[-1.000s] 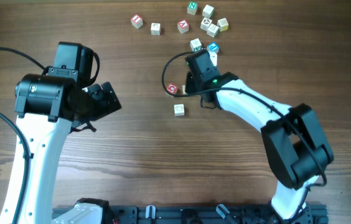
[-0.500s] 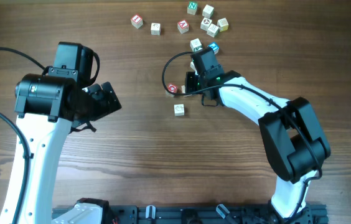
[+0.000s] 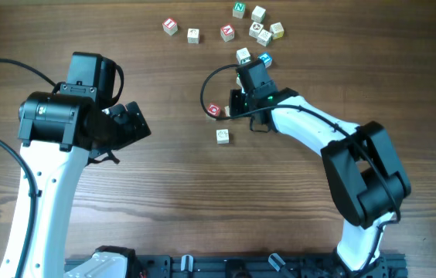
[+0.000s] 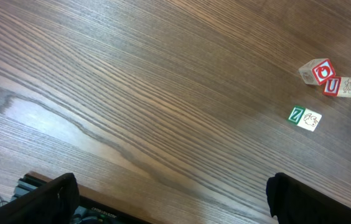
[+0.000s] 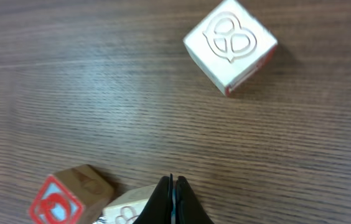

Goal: Form a circle

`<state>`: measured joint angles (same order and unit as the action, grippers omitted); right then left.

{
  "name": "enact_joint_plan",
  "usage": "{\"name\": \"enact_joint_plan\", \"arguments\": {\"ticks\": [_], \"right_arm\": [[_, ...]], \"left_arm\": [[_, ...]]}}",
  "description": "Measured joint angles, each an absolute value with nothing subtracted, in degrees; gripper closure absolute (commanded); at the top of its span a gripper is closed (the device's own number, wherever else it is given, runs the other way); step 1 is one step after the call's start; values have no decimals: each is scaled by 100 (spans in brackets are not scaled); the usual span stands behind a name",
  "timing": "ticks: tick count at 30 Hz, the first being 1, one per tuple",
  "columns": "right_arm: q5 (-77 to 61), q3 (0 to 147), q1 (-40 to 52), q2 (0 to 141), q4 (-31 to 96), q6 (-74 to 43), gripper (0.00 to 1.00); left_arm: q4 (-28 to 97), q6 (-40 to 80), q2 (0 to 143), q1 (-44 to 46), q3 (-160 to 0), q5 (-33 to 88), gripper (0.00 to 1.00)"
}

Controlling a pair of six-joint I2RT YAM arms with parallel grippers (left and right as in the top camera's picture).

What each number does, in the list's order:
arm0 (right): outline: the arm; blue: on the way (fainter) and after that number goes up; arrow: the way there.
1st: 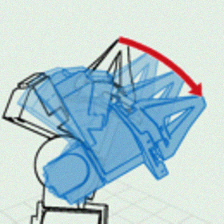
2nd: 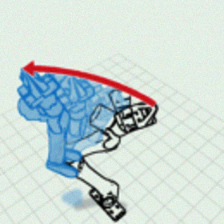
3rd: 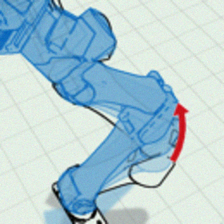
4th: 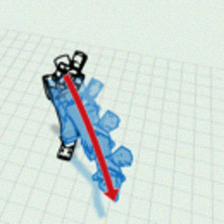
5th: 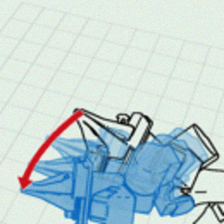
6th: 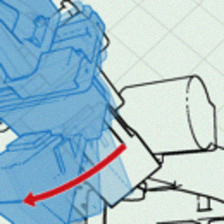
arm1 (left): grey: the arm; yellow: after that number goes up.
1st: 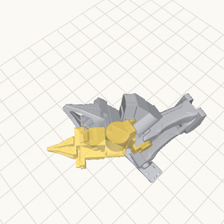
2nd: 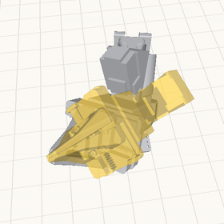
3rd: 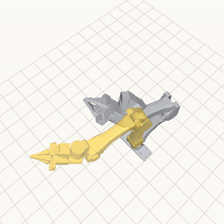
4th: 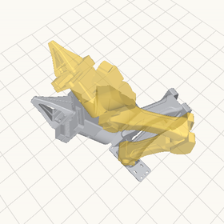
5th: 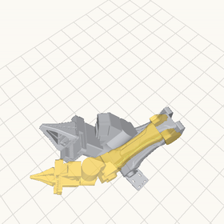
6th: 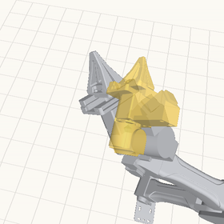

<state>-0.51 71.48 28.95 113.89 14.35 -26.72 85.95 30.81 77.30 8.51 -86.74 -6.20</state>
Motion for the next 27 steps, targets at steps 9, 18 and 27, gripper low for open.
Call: {"name": "enact_joint_plan", "arguments": {"ticks": [9, 18, 27], "right_arm": [[200, 7150, 3420, 10945, 974, -2558, 95], [-196, 7150, 3409, 11113, 735, -2408, 95], [-510, 7150, 3420, 11450, 495, -2368, 95]], "left_arm": [[8595, 3081, 7730, 851, -8674, -620, 0], [8595, 3081, 7730, 851, -8674, -620, 0], [8597, 3081, 7730, 851, -8674, -620, 0]]}}
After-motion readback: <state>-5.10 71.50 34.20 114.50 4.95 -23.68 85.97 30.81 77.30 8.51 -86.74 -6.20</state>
